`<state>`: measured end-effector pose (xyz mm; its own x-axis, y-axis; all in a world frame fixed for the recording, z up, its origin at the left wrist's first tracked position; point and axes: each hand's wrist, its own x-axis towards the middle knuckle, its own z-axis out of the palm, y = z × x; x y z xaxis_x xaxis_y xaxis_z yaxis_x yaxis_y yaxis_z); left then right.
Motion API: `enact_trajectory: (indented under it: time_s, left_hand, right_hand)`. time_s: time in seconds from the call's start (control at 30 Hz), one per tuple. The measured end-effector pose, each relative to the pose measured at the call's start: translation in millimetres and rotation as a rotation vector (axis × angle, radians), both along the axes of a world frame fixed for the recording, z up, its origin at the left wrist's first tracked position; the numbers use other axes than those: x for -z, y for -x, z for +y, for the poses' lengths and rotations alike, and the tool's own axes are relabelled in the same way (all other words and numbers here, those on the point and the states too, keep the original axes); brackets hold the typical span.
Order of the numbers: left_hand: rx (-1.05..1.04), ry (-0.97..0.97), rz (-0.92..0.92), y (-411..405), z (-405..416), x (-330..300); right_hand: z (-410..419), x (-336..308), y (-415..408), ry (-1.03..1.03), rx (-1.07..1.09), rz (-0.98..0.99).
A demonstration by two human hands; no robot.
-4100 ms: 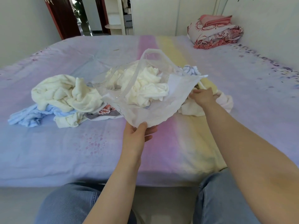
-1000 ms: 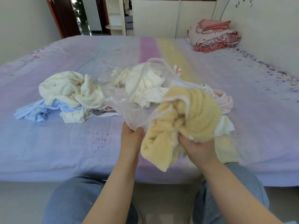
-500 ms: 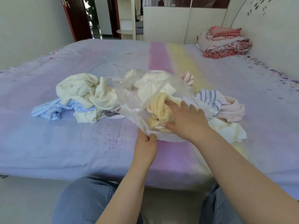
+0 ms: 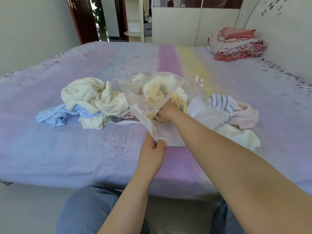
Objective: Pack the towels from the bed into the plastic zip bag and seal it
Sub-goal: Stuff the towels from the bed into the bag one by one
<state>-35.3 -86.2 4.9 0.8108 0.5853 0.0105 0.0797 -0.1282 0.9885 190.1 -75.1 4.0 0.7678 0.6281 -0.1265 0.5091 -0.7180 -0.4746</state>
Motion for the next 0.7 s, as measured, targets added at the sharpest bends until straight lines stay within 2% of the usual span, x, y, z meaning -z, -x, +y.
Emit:
enact_trajectory:
  time_s: [0.1,0.17,0.23,0.37,0.43,0.5,0.53,0.57,0.63,0.7]
  left_hand:
    - [-0.038,0.109,-0.095,-6.8,0.1,-0.7]
    - [-0.078,0.174,-0.146,-11.1,-2.1,1.1]
    - [-0.107,0.249,-0.196,-14.3,-7.2,3.8]
    - [-0.164,0.390,-0.276,-20.1,-21.2,10.4]
    - [-0.183,0.496,-0.283,-22.2,-26.2,14.6]
    - [-0.178,0.638,-0.293,-23.8,-29.9,15.7]
    - [-0.172,0.718,-0.290,-24.2,-31.7,14.2]
    - [-0.168,0.801,-0.273,-24.2,-33.1,11.8]
    - [-0.153,0.937,-0.227,-24.1,-34.1,6.8]
    - [-0.128,0.976,-0.191,-23.6,-32.3,3.6]
  right_hand:
    - [-17.1,-39.2,45.4,0.054,-0.024,-0.024]
    - [-45.3,-57.0,78.6,-0.002,-0.056,-0.046]
    - [-83.3,-61.1,108.0,-0.198,-0.045,-0.094]
    - [-152.8,-37.0,140.5,-0.740,0.049,-0.170]
    - [-178.2,-8.5,133.3,-1.023,0.258,-0.137]
    - [-197.7,18.0,114.3,-1.137,0.564,-0.113]
    - [-205.0,27.6,101.5,-1.062,0.673,-0.120]
    - [-210.4,35.4,87.3,-0.890,0.738,-0.135]
    - [-215.9,46.2,60.1,-0.463,0.746,-0.121]
    - [-211.4,53.2,42.8,-0.120,0.689,-0.043]
